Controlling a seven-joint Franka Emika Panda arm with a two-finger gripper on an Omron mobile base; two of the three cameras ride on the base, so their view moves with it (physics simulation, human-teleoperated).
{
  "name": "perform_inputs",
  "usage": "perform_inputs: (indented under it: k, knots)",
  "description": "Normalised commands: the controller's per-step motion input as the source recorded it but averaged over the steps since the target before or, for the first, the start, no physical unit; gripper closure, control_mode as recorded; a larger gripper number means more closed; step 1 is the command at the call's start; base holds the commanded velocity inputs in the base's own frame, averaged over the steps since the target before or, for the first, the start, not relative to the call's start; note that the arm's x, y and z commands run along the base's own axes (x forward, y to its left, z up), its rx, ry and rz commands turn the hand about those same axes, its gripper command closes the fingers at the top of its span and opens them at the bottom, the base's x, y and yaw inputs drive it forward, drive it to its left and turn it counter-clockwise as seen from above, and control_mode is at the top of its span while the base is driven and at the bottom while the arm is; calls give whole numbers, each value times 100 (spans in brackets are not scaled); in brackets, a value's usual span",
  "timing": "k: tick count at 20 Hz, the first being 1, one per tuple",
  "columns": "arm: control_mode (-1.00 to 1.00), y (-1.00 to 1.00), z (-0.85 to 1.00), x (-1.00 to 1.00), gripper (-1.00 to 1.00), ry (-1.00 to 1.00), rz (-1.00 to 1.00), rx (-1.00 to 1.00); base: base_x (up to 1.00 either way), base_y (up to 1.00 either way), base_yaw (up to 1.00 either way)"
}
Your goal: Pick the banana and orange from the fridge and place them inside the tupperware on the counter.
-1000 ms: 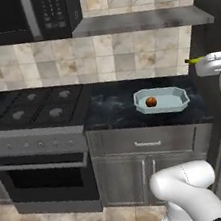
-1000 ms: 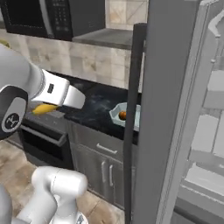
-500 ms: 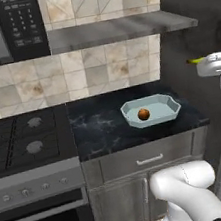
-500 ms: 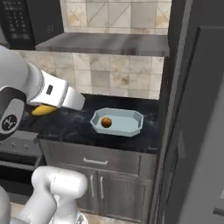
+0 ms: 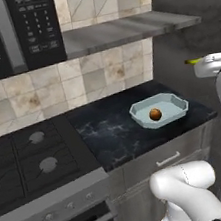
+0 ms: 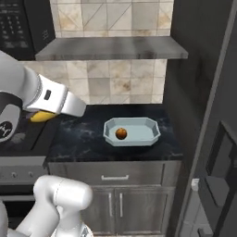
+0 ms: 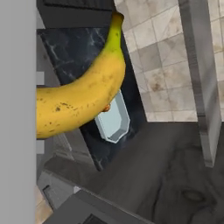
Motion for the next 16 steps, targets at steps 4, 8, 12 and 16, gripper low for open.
perform_inputs:
  k: [4,8,12,16]
  knots:
    - [100,0,0,0,100,0,0,0,27,8,-51]
    - [100,0,0,0,100,0,0,0,33,7,-46]
    - [100,0,0,0,100,0,0,0,52,24,-22]
    - [100,0,0,0,100,0,0,0,63,20,0]
